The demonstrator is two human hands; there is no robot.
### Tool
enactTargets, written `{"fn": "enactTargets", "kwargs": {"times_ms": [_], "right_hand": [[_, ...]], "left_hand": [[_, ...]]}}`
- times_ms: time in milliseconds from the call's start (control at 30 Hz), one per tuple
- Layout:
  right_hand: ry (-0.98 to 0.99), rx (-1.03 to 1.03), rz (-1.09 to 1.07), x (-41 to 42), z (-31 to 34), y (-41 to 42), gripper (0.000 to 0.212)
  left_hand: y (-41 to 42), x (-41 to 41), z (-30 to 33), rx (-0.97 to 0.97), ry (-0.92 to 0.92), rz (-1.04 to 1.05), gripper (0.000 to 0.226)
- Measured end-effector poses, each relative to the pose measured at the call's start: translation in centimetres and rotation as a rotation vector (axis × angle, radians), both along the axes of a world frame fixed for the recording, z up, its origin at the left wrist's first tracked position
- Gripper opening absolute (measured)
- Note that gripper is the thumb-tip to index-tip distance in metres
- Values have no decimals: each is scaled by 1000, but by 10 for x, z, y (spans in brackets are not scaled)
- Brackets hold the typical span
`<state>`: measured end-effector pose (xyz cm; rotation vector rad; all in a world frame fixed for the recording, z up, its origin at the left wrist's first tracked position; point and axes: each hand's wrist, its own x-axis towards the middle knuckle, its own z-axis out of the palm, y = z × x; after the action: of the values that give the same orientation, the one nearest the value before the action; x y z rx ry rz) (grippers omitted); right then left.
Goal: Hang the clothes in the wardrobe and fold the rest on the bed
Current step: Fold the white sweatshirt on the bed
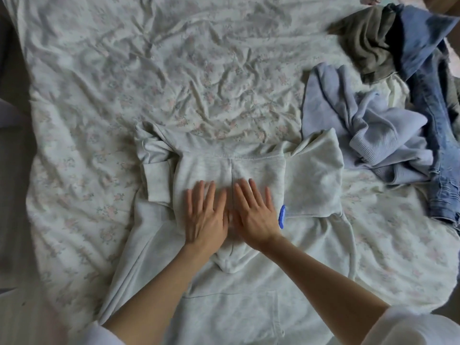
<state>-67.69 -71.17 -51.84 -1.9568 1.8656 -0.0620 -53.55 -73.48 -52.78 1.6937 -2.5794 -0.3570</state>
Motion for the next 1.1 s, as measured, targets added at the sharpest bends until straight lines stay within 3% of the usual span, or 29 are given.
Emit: {"fn": "enactTargets", "kwargs": {"times_ms": [67,200,500,600,767,900,1000,1100], "right_hand": [[114,122,9,-3,-18,7,66],[290,162,102,-20,-38,31,66],[224,98,158,-33,-16,28,67],[203,169,168,-29,-16,10,63],[116,-1,81,-25,-2,-21,46],[188,-42,120,-19,1,-66,53],[244,23,208,-27,-12,-93,62],[301,47,232,-43,-17,-107,66]], "left_hand": [[9,7,-17,81,-105,13,55],[24,37,-47,151,-178,-28,68],[28,29,-28,130,-131,-129,81],[28,24,-25,155,-167,-105,76],[-24,25,-7,8,-83,-47,62],[-106,40,8,-82,-117,30,70],[-155,58,8,46,-269,-113,63],[-172,61,1,48,-322,-240,63]]}}
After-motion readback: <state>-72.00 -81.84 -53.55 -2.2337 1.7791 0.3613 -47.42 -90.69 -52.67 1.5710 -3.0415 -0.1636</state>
